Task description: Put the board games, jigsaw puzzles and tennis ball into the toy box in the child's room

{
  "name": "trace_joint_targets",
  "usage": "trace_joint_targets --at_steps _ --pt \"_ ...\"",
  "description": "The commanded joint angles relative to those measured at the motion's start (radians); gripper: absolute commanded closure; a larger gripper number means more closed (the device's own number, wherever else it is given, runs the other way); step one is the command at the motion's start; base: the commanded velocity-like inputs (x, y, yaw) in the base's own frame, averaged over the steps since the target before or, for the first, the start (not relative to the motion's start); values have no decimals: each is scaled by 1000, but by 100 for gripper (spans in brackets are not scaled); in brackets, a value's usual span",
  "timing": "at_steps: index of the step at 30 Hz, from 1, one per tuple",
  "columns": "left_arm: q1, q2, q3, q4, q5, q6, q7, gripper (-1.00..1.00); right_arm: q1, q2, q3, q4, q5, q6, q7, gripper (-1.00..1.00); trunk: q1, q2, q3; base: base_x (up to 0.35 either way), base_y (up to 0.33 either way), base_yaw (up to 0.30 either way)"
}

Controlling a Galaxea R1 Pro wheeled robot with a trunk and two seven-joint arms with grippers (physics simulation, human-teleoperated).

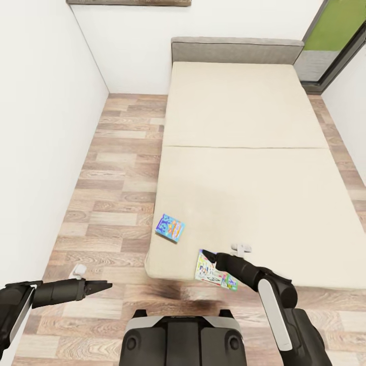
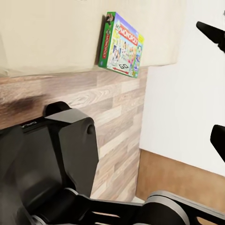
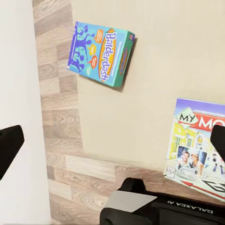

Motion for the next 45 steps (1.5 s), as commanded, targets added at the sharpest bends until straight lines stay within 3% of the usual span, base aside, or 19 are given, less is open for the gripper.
trace_joint_targets --at_steps 1,11,45 --pt "0 0 0 0 -1 10 -4 -100 0 -1 -2 0 2 4 24 -100 1 -1 1 0 0 0" --pt "0 0 0 0 -2 10 -4 -100 0 -7 -2 2 3 2 59 -100 1 -1 17 0 0 0" --pt "0 0 0 0 -1 9 -4 -100 0 -6 -1 8 3 -3 61 -100 1 -1 73 0 0 0"
